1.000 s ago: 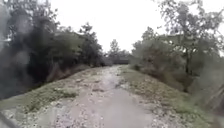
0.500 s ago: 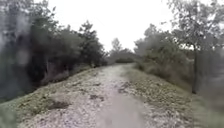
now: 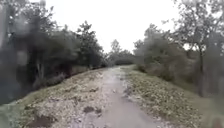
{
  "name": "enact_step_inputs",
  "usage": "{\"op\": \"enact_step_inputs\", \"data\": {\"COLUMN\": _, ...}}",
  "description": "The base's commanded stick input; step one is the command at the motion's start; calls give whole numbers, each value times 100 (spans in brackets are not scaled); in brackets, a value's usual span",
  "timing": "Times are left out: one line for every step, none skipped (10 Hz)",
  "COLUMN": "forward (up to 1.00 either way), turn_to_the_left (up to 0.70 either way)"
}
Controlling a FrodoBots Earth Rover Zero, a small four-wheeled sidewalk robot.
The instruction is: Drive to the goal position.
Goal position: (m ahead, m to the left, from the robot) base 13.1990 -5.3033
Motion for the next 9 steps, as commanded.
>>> {"op": "enact_step_inputs", "data": {"forward": 70, "turn_to_the_left": 20}}
{"op": "enact_step_inputs", "data": {"forward": 70, "turn_to_the_left": 33}}
{"op": "enact_step_inputs", "data": {"forward": 70, "turn_to_the_left": 35}}
{"op": "enact_step_inputs", "data": {"forward": 70, "turn_to_the_left": 20}}
{"op": "enact_step_inputs", "data": {"forward": 70, "turn_to_the_left": 0}}
{"op": "enact_step_inputs", "data": {"forward": 70, "turn_to_the_left": 0}}
{"op": "enact_step_inputs", "data": {"forward": 70, "turn_to_the_left": 0}}
{"op": "enact_step_inputs", "data": {"forward": 70, "turn_to_the_left": 0}}
{"op": "enact_step_inputs", "data": {"forward": 70, "turn_to_the_left": 0}}
